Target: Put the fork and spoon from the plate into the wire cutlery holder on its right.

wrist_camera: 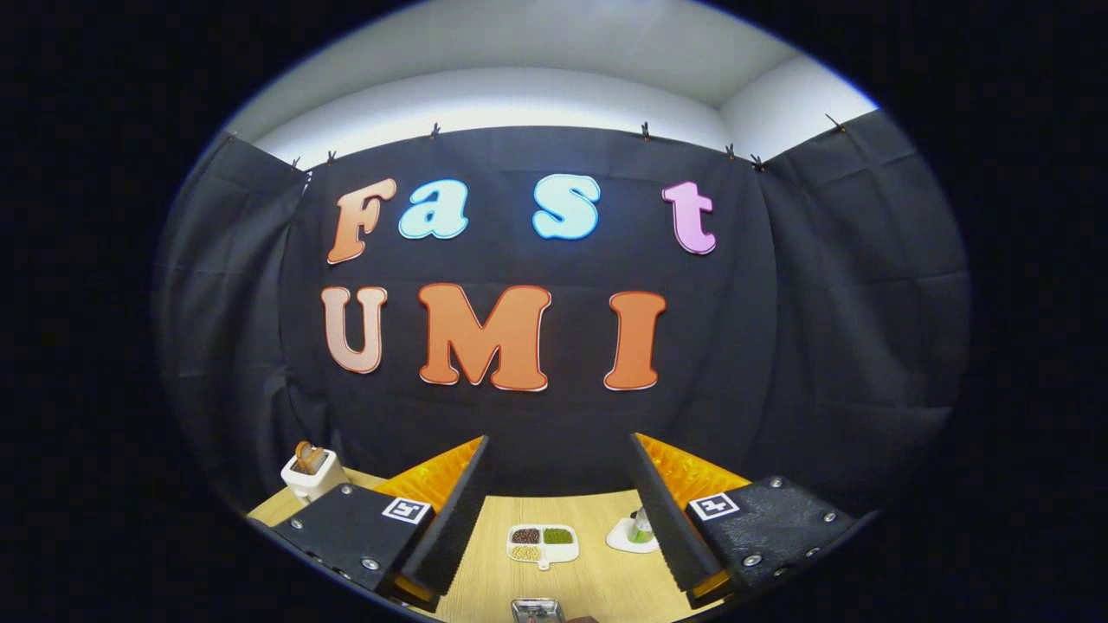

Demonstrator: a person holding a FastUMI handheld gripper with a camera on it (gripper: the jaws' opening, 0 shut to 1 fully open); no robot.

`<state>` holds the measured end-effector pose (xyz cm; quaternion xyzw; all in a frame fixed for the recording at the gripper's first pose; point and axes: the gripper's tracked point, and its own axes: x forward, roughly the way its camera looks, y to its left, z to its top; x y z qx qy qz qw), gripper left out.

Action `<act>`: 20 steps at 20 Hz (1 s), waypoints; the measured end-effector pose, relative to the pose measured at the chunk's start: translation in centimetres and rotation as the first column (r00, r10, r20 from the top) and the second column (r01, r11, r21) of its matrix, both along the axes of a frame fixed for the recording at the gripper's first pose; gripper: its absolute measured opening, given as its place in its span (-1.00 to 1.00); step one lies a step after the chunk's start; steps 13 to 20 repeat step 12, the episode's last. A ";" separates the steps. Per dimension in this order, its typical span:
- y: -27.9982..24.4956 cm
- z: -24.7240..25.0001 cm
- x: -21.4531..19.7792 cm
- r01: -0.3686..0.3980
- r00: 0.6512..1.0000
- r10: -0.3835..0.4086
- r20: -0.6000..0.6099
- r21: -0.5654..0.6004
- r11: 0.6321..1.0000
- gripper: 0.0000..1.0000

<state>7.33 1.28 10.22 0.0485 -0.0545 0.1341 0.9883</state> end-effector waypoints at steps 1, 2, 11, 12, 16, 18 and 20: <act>-0.2 0.6 -0.1 0.004 1.000 -0.004 0.021 -0.001 1.000 0.86; -0.2 1.1 -0.3 0.004 0.999 -0.004 0.041 -0.002 1.000 0.86; 0.0 4.9 -1.0 0.046 0.977 -0.048 0.210 0.017 0.999 0.94; 0.1 4.9 -0.7 0.056 0.975 -0.060 0.214 0.024 0.998 0.94; 0.1 4.9 -0.7 0.056 0.975 -0.060 0.214 0.024 0.998 0.94; 0.1 4.9 -0.7 0.056 0.975 -0.060 0.214 0.024 0.998 0.94; 0.1 4.9 -0.7 0.056 0.975 -0.060 0.214 0.024 0.998 0.94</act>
